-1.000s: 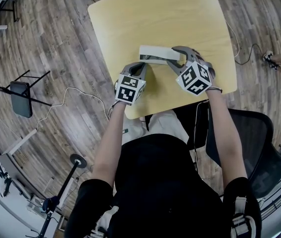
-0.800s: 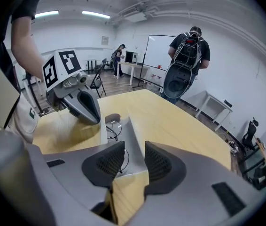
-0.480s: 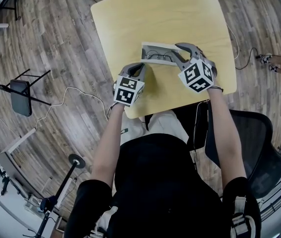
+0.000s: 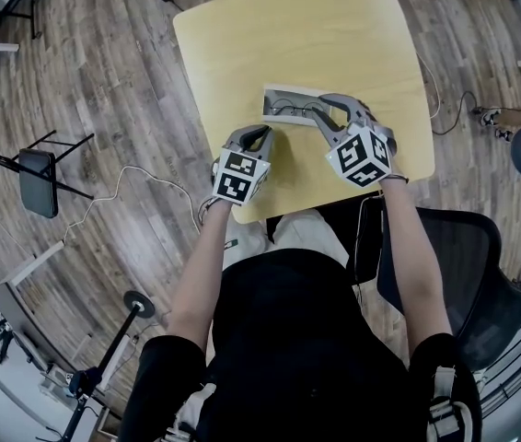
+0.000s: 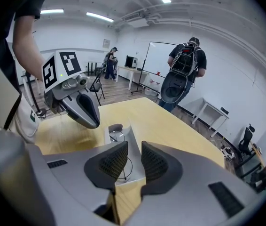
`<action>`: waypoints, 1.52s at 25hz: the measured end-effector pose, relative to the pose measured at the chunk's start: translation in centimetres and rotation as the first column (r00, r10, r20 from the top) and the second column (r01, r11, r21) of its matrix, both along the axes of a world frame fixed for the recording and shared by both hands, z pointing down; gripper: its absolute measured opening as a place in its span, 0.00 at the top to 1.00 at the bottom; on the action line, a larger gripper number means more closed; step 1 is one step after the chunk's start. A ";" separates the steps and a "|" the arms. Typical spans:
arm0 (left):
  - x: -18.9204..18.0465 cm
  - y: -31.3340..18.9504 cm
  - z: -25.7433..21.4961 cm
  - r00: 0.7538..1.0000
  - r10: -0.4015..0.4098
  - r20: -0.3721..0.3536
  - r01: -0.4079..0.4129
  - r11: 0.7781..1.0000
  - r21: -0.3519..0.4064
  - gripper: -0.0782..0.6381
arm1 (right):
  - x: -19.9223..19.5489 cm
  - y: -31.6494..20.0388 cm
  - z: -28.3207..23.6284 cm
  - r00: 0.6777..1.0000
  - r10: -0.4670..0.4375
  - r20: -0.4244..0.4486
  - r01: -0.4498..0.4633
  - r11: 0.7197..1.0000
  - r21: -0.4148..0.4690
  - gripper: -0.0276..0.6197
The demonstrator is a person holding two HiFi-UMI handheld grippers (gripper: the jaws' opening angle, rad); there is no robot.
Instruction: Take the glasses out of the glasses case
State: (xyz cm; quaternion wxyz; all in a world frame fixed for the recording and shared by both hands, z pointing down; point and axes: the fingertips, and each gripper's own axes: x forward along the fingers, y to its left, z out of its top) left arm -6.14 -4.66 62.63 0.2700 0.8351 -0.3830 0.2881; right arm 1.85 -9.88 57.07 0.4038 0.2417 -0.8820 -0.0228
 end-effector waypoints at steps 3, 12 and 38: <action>0.1 0.3 -0.8 1.000 -0.008 -0.009 0.008 1.000 0.004 0.85 | -0.6 0.9 0.3 1.000 -0.028 -0.003 0.028 0.999 -0.026 0.81; -0.9 2.2 -2.1 1.000 -0.013 -0.020 0.013 1.000 -0.002 0.85 | -2.7 1.3 2.9 0.994 -0.087 -0.063 0.084 0.995 -0.059 0.81; -1.8 5.7 -1.9 1.000 0.023 0.011 -0.023 0.999 -0.037 0.85 | -3.6 0.5 7.7 0.977 -0.122 -0.174 0.104 0.989 -0.106 0.91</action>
